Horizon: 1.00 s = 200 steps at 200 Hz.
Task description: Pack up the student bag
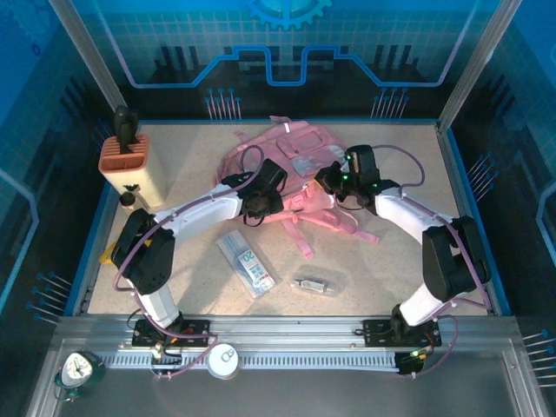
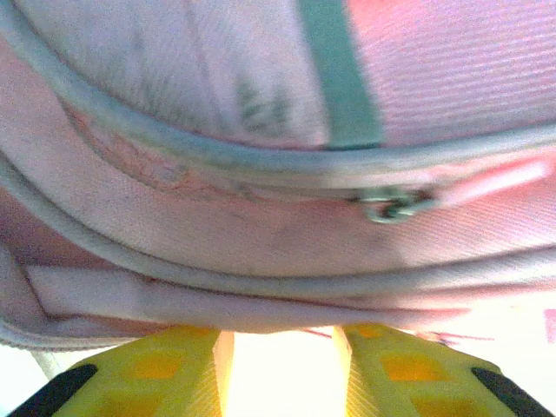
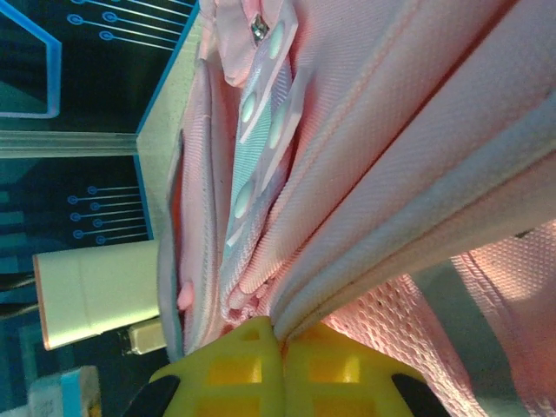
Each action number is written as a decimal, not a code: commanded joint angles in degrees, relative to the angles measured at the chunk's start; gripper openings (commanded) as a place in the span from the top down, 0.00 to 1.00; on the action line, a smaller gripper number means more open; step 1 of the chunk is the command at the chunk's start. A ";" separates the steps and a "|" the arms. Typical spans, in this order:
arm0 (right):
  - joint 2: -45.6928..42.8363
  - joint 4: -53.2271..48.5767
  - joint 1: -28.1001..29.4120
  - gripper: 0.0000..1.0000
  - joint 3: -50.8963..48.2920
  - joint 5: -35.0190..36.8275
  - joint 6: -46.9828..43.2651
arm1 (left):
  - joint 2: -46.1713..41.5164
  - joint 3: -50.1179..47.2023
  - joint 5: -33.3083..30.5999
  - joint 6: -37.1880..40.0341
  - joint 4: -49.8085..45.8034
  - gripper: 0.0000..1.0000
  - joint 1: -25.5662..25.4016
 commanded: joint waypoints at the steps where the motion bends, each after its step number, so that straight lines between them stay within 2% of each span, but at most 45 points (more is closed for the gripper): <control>1: -3.76 5.12 0.70 1.00 1.80 -1.79 3.03 | -3.70 3.81 -1.86 1.64 -0.96 0.64 -2.96; 49: -2.86 5.37 1.23 1.00 3.58 -2.04 5.70 | 0.72 11.03 1.37 1.95 -0.85 0.65 -7.04; 91: -2.57 5.74 1.54 1.00 4.56 -2.94 7.35 | 8.13 19.83 2.17 5.06 -3.07 0.68 -7.28; 137: -2.77 6.52 1.54 1.00 4.15 -3.60 8.76 | 15.01 25.84 1.75 4.56 -4.46 0.75 -6.01; 167: -3.23 6.92 1.53 1.00 3.44 -3.41 9.02 | 16.33 27.39 -5.80 1.85 -8.43 0.79 -4.96; 200: -3.22 7.51 1.21 1.00 3.15 -3.98 9.27 | 15.13 25.47 -7.70 0.75 -10.47 0.82 -2.90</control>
